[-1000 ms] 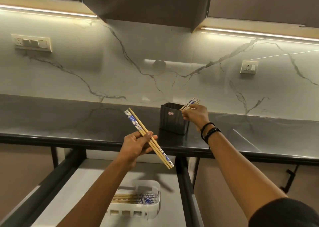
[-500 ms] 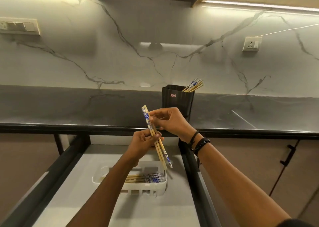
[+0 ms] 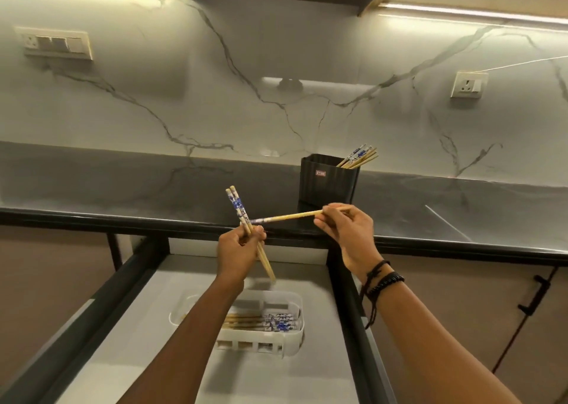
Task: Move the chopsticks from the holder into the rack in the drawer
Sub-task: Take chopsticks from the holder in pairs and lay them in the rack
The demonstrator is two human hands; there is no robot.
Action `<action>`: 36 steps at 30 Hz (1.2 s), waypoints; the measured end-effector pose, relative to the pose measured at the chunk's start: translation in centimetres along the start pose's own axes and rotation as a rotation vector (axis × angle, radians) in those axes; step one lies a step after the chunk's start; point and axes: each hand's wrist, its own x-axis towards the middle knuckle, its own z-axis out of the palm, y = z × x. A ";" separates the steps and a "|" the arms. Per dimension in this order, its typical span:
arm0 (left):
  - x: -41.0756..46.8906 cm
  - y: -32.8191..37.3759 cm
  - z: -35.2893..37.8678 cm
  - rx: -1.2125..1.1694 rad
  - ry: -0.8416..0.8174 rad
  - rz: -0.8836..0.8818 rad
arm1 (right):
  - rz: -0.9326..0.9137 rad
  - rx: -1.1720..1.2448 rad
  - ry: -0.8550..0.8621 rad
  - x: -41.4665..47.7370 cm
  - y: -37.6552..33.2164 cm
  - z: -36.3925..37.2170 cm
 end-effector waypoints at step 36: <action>-0.8 0.0 -0.6 0.214 -1.021 -0.336 | 0.168 -0.297 -0.515 -2.4 2.6 0.2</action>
